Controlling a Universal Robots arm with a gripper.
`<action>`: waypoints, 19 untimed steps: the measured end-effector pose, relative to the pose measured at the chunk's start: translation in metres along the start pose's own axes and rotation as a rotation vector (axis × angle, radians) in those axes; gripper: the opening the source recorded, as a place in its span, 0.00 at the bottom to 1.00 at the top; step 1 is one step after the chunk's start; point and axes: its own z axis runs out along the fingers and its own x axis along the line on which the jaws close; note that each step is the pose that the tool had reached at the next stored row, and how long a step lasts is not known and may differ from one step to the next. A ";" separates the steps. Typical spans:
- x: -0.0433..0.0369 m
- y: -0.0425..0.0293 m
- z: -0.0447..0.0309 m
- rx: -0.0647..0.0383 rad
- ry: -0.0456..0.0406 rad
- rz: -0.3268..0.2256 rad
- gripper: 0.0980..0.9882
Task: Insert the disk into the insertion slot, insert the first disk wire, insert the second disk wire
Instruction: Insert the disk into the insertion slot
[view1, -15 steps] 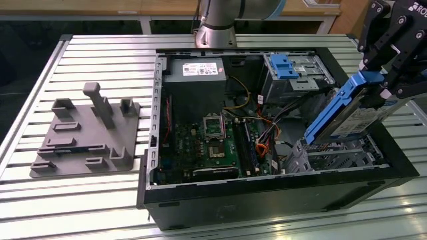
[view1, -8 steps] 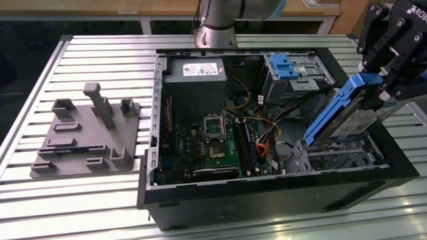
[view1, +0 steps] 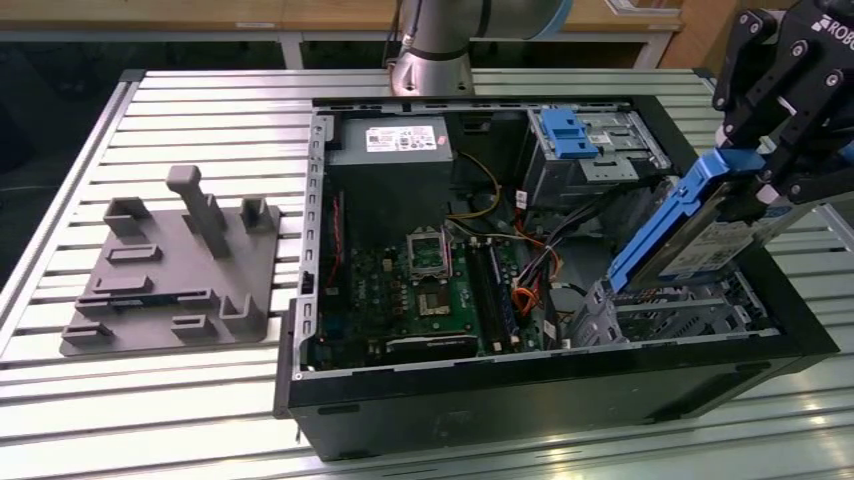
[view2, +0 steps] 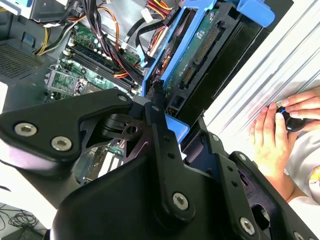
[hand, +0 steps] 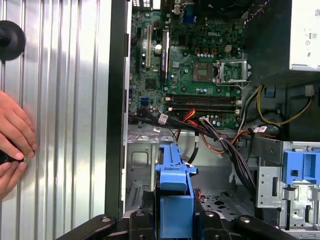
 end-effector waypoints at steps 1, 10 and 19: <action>0.0002 -0.0001 0.0002 0.000 0.0000 0.000 0.30; 0.0030 -0.0012 0.0018 0.000 0.0000 0.007 0.30; 0.0033 -0.0013 0.0042 0.000 0.0002 0.042 0.30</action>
